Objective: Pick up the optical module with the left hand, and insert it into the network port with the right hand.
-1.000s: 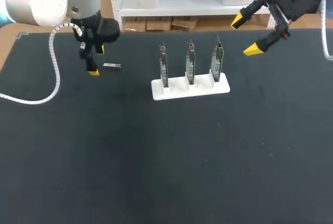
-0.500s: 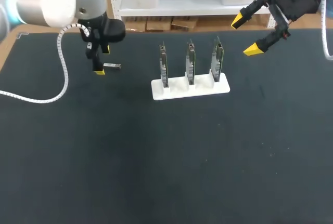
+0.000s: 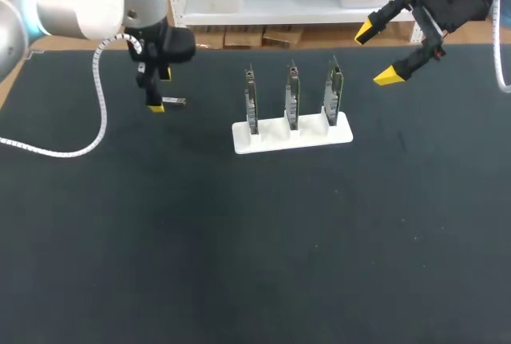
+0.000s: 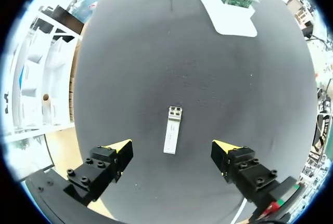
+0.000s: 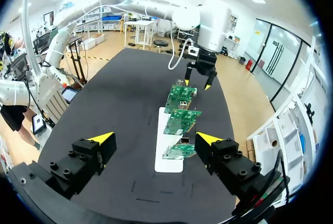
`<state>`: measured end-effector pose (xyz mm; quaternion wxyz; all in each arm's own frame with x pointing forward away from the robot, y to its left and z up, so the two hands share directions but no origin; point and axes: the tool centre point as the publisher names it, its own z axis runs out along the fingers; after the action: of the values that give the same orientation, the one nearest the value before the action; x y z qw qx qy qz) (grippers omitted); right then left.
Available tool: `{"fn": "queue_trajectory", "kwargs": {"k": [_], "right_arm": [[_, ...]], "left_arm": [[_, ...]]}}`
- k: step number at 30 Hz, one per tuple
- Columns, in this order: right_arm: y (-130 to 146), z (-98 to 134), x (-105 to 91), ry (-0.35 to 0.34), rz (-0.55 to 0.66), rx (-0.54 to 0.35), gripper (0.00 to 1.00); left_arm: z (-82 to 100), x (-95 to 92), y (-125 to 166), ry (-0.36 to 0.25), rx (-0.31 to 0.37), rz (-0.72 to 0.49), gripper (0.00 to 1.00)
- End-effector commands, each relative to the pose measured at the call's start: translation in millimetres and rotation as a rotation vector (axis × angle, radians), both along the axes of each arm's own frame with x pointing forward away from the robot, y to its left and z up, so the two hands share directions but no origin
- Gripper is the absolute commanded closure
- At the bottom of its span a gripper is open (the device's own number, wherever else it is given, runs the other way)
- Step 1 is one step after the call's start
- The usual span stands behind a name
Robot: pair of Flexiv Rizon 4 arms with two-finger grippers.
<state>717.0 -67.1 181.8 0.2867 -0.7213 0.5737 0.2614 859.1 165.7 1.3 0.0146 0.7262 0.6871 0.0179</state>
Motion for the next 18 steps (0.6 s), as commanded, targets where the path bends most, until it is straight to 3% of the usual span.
{"fn": "queue_trajectory", "kwargs": {"k": [1, 18], "right_arm": [[-0.3, -0.5, 0.8, 0.000, 0.002, 0.002, 0.00], [-0.3, -0.5, 0.8, 0.000, 0.002, 0.002, 0.00]], "left_arm": [[-7.6, 8.7, 0.3, 0.051, -0.002, 0.009, 0.00], [-15.8, 18.5, 2.9, 0.077, 0.013, 0.000, 0.00]]}}
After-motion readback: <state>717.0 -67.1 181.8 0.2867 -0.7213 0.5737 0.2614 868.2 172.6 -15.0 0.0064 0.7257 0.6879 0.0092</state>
